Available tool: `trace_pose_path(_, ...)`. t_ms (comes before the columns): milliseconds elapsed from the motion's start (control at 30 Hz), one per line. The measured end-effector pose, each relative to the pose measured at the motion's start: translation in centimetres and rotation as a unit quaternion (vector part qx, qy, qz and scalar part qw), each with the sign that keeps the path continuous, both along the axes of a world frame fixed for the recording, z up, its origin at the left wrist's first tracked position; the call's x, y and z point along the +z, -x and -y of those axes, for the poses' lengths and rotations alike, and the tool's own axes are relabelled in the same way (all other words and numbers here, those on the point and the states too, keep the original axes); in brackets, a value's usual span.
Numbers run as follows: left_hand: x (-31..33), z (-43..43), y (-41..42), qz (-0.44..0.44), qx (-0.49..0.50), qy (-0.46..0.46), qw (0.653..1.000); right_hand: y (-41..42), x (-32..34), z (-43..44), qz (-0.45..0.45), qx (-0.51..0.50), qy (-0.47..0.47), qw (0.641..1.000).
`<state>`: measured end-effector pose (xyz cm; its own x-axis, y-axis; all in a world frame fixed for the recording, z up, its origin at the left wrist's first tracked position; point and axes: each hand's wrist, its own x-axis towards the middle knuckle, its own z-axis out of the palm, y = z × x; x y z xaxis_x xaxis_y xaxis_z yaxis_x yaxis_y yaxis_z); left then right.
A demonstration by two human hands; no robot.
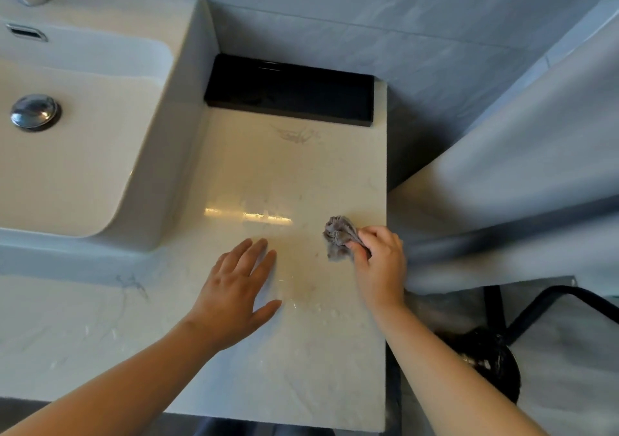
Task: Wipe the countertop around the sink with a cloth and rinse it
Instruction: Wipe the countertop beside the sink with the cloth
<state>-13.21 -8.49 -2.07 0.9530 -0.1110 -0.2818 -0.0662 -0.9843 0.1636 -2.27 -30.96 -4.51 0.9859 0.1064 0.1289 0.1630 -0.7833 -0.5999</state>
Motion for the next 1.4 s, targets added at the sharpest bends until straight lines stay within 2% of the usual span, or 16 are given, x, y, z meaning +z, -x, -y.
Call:
trace_pose_path(500,-1.0,-1.3,-0.2,-0.027,-0.073,-0.042,0.996,10.1,0.2,-1.2,-0.022,-0.076,0.003,0.997)
trace_pose_path(633,-1.1,-1.4,-0.3,-0.043,-0.093,-0.079,0.992,10.9,1.1,-0.8,-0.067,-0.065,-0.041,0.995)
trace_pose_path(767,-0.9,-0.9,-0.3,-0.064,-0.086,-0.084,0.991,9.8,2.7,0.7,-0.03,-0.081,-0.097,0.991)
trace_pose_path(933,-1.2,-0.8,-0.2,-0.06,-0.075,-0.079,0.992,4.9,3.5,2.0,-0.007,-0.084,-0.052,0.995)
trace_pose_path(1067,-1.7,-1.0,-0.2,-0.054,-0.068,-0.067,0.994,2.7,1.5,1.8,-0.038,-0.086,-0.027,0.995)
trace_pose_path(1300,-1.0,-0.6,-0.2,-0.069,-0.066,-0.086,0.992,7.3,0.0,1.3,-0.022,-0.093,-0.016,0.995)
trace_pose_path(1400,-0.9,-0.2,1.2,-0.016,-0.07,-0.081,0.994,10.0,0.2,1.6,-0.038,-0.062,-0.004,0.997)
